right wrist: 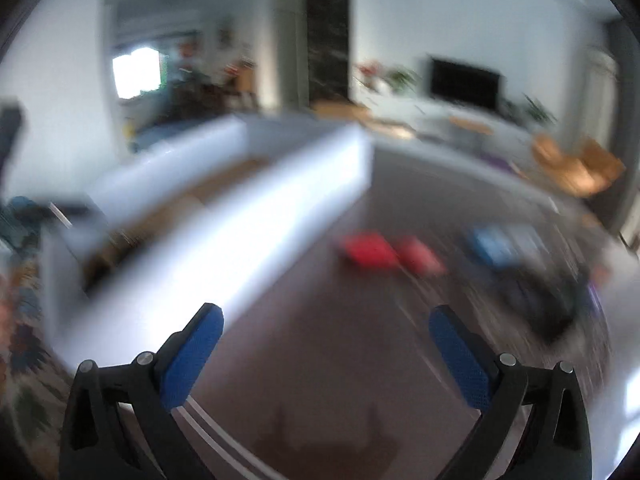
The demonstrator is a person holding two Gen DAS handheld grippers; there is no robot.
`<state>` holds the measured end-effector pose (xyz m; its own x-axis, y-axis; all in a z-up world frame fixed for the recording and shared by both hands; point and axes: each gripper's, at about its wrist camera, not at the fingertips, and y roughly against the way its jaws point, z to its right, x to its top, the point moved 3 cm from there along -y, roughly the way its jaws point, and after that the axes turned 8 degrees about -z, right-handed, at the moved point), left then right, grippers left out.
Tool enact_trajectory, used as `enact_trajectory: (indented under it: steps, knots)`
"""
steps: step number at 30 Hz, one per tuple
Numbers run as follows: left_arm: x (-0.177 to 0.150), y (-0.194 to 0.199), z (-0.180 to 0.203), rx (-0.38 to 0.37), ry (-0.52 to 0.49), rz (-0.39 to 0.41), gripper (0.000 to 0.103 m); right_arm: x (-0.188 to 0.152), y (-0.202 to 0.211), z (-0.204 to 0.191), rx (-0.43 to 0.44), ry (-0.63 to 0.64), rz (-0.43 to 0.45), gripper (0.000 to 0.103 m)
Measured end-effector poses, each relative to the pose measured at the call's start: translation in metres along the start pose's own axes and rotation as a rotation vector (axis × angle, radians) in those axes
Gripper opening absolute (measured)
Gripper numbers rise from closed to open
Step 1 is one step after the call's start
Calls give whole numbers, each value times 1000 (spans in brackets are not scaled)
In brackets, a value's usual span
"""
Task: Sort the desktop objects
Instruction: 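Carry both toys to the bin and open both tools, then grasp the red wrapped package with the left tool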
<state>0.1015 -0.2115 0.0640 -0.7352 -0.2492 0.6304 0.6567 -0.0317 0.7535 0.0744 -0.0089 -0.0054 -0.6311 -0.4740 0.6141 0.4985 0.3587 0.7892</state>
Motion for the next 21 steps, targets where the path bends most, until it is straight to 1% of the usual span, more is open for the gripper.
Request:
enact_trajectory:
  steps: [2,3,4,5,6,8,9,11,12,14,15,17,20,21]
  knots:
    - [-1,8,49,-76,-105,18,88,-35,-9,48,-87,-71,-89,103]
    - [0,6,66,-104,-141,14,88,-48,-3,74,-118,-101,-104,103]
    - [2,1,84,-136,-177,-1,91,-55,-1,91,-142,-128,-113,103]
    - [-1,-9,107,-176,-214,-36,95,-62,3,108,-166,-155,-122,103]
    - [-3,-17,120,-197,-230,-60,95,-68,2,127,-203,-190,-149,103]
    - [-11,-41,144,-226,-263,-115,95,-73,-1,151,-252,-229,-195,103]
    - [-17,-56,156,-224,-282,-148,95,-80,-1,165,-274,-252,-217,103]
    - [-25,-83,168,-214,-318,-195,95,-85,-6,181,-243,-292,-208,103]
    - [-28,-96,172,-198,-338,-217,95,-88,-6,184,-225,-314,-204,103]
    - [-25,-117,174,-151,-366,-244,95,-90,-6,184,-224,-313,-200,103]
    - [-25,-121,177,-134,-370,-248,95,-89,-7,183,-210,-312,-200,103]
    - [-15,-132,177,-114,-368,-252,95,-87,-4,181,-203,-312,-200,103]
    - [12,-146,171,-76,-368,-247,95,-87,-2,181,-205,-314,-199,103]
    - [24,-153,169,-50,-379,-245,95,-87,-2,181,-205,-314,-199,103]
